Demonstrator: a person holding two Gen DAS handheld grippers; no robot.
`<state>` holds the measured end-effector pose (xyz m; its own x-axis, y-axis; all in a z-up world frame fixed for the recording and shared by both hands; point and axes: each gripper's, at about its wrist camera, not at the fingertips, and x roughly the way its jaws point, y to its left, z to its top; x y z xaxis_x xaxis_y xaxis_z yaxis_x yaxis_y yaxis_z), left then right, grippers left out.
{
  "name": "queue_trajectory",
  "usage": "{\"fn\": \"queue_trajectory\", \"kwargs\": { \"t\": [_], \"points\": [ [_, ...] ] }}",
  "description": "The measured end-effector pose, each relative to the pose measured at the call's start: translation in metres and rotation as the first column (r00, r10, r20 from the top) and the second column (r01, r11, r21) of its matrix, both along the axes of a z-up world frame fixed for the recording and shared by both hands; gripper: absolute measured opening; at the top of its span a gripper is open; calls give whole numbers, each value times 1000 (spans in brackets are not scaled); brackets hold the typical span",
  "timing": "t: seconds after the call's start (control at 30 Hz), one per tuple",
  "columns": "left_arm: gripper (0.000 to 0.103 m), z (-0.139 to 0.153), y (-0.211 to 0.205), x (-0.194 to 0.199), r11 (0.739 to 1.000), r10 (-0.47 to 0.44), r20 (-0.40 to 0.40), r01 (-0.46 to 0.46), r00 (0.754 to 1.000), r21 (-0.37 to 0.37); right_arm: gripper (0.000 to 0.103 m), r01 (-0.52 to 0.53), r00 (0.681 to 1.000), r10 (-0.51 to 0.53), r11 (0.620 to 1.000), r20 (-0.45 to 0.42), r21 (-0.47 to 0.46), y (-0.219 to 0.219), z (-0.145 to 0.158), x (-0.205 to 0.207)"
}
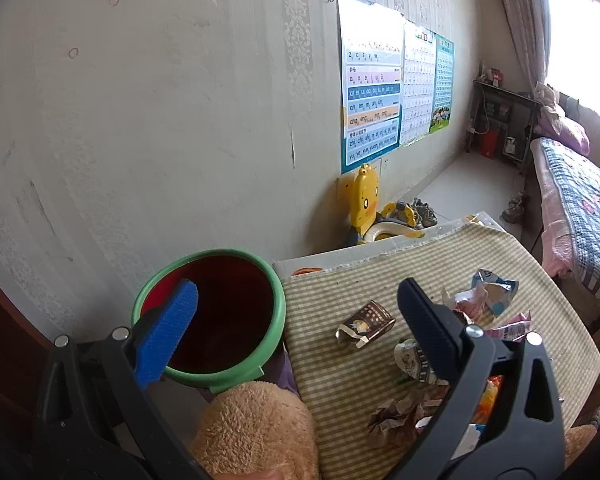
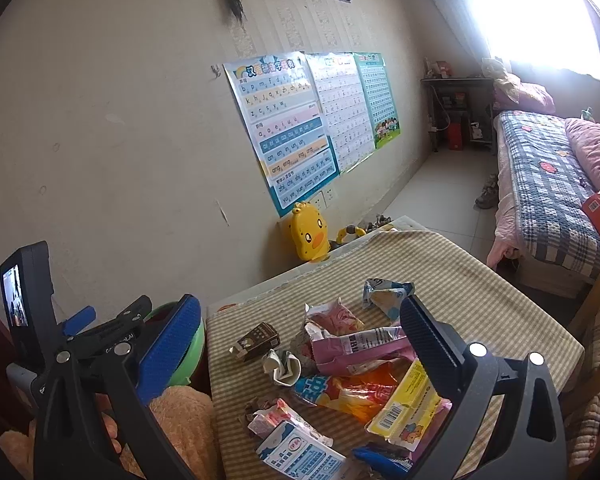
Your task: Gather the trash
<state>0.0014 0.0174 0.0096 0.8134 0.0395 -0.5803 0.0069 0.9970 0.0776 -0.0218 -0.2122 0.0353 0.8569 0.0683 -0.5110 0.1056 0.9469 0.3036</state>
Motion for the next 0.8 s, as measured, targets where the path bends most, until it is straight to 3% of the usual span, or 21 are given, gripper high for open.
{"fn": "queue_trajectory", "kwargs": {
  "t": [0.13,0.8],
  "points": [
    [98,-1,1,2,1000,-13,-32,12,999,-4,96,-8,1000,8,1000,-1,-2,2,0,0],
    [98,-4,-1,4,1000,-13,-43,14,999,12,96,-20,1000,20,1000,-13,5,3,-5,3]
  ]
}}
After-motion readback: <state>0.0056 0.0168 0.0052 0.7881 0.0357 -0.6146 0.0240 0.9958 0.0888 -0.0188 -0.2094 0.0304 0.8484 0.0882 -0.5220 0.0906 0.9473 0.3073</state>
